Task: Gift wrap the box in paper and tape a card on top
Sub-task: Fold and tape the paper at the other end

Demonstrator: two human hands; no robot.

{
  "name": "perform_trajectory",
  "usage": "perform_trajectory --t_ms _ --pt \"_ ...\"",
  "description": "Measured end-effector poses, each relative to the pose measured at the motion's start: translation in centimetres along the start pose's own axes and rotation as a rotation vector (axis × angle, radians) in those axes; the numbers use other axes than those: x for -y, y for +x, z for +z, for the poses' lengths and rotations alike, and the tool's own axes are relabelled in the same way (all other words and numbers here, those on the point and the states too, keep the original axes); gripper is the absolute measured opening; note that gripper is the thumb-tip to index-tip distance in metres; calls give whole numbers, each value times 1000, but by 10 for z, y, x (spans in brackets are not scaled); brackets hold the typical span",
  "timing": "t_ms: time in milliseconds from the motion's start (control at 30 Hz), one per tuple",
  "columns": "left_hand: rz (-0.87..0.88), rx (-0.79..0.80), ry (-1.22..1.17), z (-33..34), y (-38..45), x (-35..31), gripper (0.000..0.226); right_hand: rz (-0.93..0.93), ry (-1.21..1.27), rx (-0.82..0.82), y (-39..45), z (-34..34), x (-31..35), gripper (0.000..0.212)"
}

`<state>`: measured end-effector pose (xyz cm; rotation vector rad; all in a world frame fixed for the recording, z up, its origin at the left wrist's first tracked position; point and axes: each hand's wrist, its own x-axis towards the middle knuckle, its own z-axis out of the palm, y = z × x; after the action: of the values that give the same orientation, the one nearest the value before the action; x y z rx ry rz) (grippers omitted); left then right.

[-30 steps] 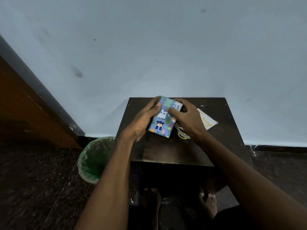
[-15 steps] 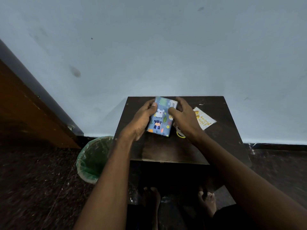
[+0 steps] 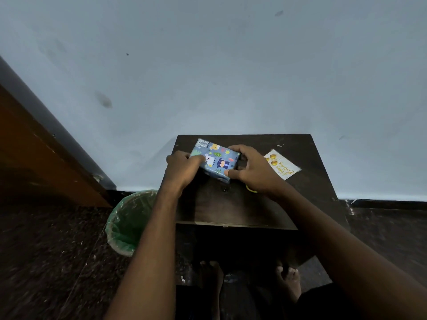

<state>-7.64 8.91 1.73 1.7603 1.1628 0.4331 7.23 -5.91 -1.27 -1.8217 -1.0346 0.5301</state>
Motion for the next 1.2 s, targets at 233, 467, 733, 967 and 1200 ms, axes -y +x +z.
perform_trajectory --t_ms 233,467,733,967,1200 --pt "23 178 88 -10 3 13 67 81 158 62 5 -5 -1 53" --pt "71 164 -63 12 6 6 24 145 193 -103 4 0 4 27" --pt "95 73 -1 22 5 8 18 119 80 -253 8 1 -2 14" --pt "453 -197 301 45 -5 -19 16 263 -40 -321 11 -47 -15 16" --pt "657 -59 464 110 -19 -49 23 356 -335 -321 4 -67 -26 11"
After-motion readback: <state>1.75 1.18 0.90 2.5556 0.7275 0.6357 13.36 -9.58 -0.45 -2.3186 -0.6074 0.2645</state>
